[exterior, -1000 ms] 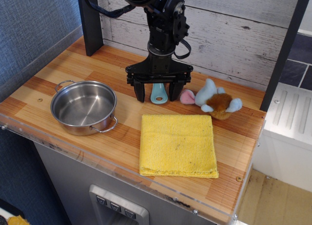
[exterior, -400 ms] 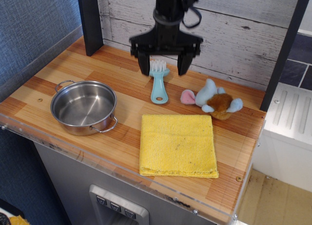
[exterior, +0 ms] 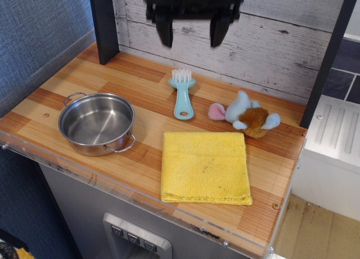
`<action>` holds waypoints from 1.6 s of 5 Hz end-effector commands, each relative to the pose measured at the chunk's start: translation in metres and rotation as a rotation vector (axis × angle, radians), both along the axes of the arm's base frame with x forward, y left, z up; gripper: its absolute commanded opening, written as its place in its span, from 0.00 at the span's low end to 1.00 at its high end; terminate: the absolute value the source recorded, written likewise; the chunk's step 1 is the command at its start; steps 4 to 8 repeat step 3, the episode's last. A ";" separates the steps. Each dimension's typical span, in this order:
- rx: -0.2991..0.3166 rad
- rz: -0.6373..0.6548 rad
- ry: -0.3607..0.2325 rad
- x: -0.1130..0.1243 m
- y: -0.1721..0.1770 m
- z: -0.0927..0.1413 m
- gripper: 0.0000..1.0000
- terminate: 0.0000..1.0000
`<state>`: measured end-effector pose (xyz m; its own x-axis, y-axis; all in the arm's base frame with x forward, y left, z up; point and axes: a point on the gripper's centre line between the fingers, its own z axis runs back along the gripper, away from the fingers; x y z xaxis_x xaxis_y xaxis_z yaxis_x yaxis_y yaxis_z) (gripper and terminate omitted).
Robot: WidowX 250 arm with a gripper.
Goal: Place the brush behind the cloth.
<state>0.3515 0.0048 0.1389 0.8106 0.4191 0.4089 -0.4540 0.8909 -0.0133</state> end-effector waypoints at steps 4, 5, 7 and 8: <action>0.001 -0.004 -0.047 -0.013 0.001 0.017 1.00 1.00; 0.001 -0.004 -0.047 -0.013 0.001 0.017 1.00 1.00; 0.001 -0.004 -0.047 -0.013 0.001 0.017 1.00 1.00; 0.001 -0.004 -0.047 -0.013 0.001 0.017 1.00 1.00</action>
